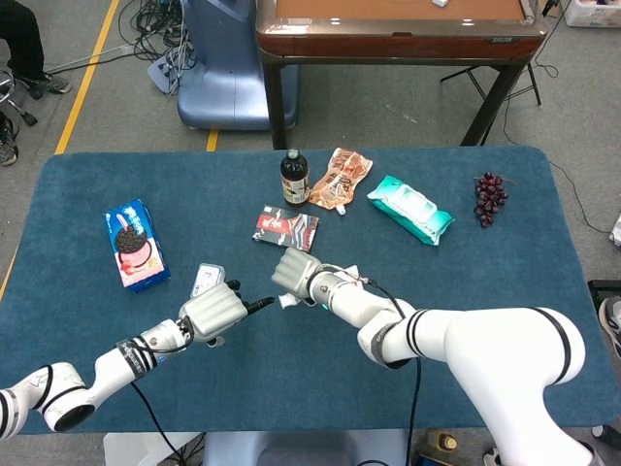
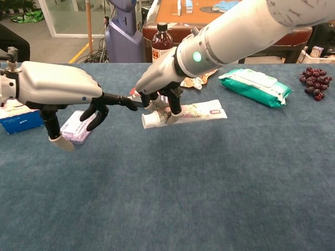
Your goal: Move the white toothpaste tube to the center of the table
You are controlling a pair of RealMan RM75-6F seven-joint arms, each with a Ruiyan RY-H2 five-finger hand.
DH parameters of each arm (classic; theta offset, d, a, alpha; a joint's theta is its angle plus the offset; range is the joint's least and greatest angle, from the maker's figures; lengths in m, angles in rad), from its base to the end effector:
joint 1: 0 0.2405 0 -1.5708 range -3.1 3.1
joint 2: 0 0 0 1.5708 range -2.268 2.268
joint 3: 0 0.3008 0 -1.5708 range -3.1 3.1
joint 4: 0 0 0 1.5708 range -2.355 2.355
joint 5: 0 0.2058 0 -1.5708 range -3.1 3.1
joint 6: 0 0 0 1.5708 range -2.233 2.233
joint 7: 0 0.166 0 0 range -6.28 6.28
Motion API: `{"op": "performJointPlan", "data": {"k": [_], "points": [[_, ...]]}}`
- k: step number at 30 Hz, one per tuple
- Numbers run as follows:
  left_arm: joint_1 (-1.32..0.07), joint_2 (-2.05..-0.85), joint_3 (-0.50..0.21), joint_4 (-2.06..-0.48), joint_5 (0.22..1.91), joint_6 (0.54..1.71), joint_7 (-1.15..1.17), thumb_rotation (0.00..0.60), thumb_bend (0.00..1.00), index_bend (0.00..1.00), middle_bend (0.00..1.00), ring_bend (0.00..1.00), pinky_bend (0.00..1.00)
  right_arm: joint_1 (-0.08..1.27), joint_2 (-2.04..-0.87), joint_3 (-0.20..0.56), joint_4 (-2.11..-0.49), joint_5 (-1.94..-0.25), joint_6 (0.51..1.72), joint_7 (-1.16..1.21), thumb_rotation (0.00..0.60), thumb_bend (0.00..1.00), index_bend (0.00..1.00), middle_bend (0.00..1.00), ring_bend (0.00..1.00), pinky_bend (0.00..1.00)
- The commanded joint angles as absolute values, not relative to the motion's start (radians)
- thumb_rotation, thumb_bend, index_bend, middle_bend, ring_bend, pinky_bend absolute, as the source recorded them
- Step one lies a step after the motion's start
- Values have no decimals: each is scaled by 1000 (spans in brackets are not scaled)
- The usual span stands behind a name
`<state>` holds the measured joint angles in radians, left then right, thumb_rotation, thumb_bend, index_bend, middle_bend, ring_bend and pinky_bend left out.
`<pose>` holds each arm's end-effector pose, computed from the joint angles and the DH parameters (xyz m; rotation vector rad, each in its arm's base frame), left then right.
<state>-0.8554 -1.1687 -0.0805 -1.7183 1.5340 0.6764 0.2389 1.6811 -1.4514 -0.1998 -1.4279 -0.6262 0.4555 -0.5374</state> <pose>-0.1387 0.3581 0.0434 -2.4269 -0.4928 -0.7272 0.0234 -0.4482 -0.0527 2.5242 -0.2787 0.2965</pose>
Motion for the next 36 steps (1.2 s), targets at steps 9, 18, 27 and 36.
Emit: {"op": "performJointPlan", "data": {"k": [9, 18, 27, 36], "points": [[-880, -1199, -66, -1698, 1513, 667, 225, 600, 111, 0, 536, 518, 234, 1678, -1471, -200, -1407, -638, 456, -509, 600, 967, 869, 767, 767, 586], [-897, -1217, -59, -1678, 1487, 661, 230, 600, 111, 0, 537, 518, 234, 1679, -1480, -200, -1394, -646, 449, -490, 600, 967, 869, 767, 774, 586], [-909, -1226, -56, -1674, 1462, 662, 233, 600, 111, 0, 537, 518, 234, 1671, -1493, -197, -1366, -667, 442, -470, 600, 967, 869, 767, 775, 586], [-926, -1231, -53, -1674, 1432, 647, 236, 600, 111, 0, 537, 519, 234, 1661, -1508, -193, -1335, -701, 425, -454, 600, 967, 869, 767, 775, 586]]}}
